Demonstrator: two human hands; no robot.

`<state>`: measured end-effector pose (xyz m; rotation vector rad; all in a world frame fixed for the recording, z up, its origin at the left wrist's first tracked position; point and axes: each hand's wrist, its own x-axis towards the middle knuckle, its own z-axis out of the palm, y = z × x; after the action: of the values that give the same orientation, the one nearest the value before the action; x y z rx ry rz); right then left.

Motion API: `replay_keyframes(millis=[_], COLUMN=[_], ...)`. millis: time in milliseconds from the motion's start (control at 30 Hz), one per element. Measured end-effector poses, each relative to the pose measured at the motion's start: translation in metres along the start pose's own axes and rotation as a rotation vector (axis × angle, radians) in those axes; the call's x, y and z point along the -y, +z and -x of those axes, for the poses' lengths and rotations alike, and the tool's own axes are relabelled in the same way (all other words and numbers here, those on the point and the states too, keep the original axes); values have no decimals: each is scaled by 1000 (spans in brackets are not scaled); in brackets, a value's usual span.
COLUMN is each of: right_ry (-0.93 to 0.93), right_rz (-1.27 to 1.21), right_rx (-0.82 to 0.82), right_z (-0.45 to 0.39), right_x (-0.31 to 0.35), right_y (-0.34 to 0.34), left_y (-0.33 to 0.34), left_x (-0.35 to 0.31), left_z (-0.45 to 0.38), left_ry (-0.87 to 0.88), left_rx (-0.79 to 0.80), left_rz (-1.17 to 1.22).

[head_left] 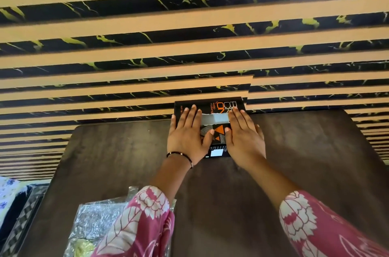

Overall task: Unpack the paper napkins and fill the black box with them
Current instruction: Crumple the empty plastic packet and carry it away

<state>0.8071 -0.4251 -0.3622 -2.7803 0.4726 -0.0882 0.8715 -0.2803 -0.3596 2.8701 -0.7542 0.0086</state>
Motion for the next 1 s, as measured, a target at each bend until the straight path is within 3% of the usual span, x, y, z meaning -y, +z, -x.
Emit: replay_keyframes(millis=[133,267,367,433,533,733,833,1000], right_ry=[105,99,71,61,57,-14,20,37], right_rz=[-363,-415,-506,-494,-499,-415,-411,-214], right_rx=[172,63,131,241,417,433,402,379], right_z=[-7,41,114,166,235,301,304,309], right_x=[2,-1,-12,-22,-29,-28,-30,-45], right_y=[-27,-60,-55,-31,2,20,11,1], left_y=[-10,-32,-31,-18,1,25,30,15], left_x=[-6,-11,-7,-3,0,-11,-38,-79], left_z=[2,44,123,187,262,316,314,301], left_ry=[-40,-104,-220,-348,-595,-803,-771,-409], left_rx=[42,-105,-185,-129,77,344,399,379], left_rz=[-23,131,293,290,207,201,339,646])
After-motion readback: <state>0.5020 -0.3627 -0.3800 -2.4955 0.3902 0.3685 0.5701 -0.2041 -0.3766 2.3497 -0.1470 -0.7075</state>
